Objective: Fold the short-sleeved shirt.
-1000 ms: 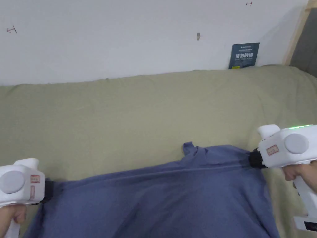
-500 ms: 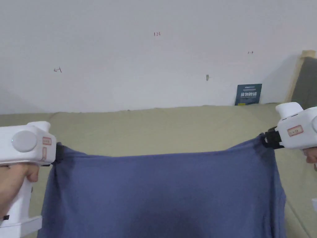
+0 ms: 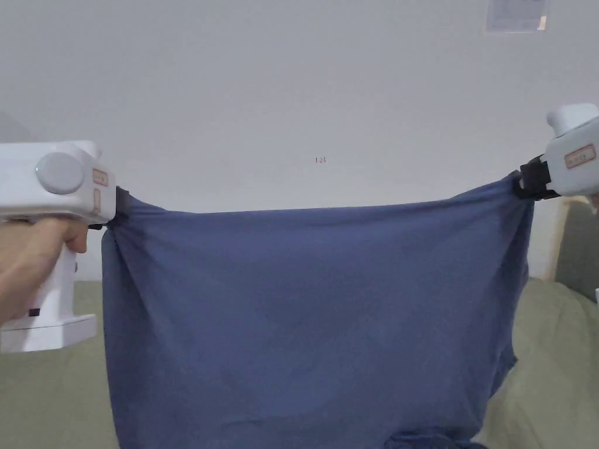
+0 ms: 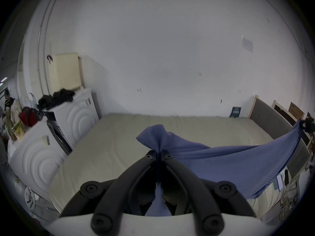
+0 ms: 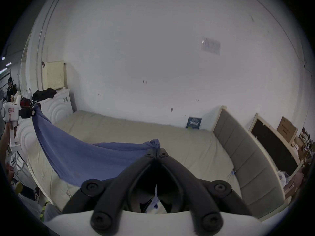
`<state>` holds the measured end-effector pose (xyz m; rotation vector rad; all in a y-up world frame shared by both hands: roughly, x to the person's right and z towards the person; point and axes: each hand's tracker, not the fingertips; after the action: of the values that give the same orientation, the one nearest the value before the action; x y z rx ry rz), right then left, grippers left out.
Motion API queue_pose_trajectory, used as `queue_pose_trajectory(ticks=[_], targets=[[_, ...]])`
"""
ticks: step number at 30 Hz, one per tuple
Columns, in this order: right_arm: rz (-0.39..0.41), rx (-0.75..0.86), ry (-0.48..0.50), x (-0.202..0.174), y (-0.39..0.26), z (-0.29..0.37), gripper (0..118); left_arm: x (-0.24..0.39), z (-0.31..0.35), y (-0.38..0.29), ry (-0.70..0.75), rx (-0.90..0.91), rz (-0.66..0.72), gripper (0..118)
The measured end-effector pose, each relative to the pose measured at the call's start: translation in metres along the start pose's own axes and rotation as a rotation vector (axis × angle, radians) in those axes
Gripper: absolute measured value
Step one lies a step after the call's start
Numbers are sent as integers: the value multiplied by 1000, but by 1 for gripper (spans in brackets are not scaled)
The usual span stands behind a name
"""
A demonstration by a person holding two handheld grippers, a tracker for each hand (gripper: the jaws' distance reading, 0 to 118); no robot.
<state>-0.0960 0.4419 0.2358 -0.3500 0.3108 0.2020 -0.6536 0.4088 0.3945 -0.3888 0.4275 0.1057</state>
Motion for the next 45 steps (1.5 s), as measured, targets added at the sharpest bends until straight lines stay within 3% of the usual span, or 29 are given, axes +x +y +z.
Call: queue_pose_trajectory(ticks=[9, 20, 30, 45], targets=[[-14, 34, -26, -3, 33, 10, 0, 1, 14, 15, 16, 33, 31, 0], [-36, 14, -31, -10, 34, -24, 0, 5, -26, 15, 32, -6, 21, 0], [-43, 26, -66, -11, 70, -81, 0, 22, -70, 50, 71, 9, 15, 0], [30, 75, -132, -12, 177, -196, 0, 56, -170, 120, 153, 66, -14, 0]])
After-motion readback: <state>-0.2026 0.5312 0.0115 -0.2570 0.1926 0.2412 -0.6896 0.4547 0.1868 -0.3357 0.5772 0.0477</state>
